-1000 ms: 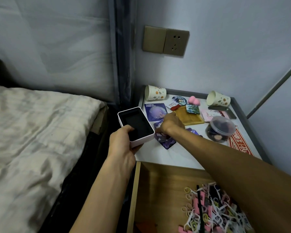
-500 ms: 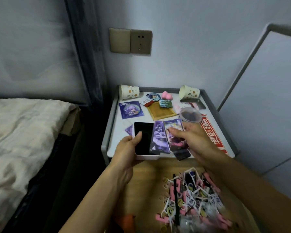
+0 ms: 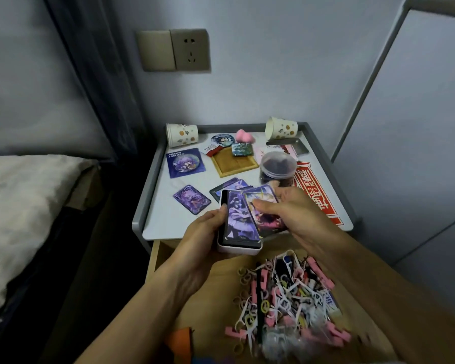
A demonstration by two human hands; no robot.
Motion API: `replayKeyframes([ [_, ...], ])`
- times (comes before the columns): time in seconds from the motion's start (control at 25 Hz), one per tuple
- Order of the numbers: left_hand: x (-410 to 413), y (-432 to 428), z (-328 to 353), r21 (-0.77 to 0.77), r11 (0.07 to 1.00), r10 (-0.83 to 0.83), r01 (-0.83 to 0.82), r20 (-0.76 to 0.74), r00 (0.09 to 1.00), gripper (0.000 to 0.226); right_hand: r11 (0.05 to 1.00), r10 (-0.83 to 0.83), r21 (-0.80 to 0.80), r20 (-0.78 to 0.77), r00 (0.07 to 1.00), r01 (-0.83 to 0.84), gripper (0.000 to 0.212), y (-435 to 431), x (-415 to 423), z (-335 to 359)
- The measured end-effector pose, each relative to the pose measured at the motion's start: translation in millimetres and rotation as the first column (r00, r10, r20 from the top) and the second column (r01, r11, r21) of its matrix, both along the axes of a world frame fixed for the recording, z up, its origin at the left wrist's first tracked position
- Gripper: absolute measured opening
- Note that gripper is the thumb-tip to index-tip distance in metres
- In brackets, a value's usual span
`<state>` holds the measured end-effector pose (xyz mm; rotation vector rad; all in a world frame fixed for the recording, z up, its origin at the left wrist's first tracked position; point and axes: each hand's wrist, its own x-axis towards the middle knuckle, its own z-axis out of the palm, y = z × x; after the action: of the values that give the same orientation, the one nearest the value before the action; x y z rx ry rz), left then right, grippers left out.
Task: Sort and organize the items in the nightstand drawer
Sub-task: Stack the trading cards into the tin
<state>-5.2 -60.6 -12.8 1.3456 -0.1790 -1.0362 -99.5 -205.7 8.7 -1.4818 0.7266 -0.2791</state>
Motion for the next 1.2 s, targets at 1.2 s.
replayKeyframes([
  [1.2,-15,-12,2,-0.125,0.992,0.016,-0.032,-0.132,0.991,0.034,0.957,0.093,-0.265,-0.113,0.989,-0.121,0.015,-10,3,4],
])
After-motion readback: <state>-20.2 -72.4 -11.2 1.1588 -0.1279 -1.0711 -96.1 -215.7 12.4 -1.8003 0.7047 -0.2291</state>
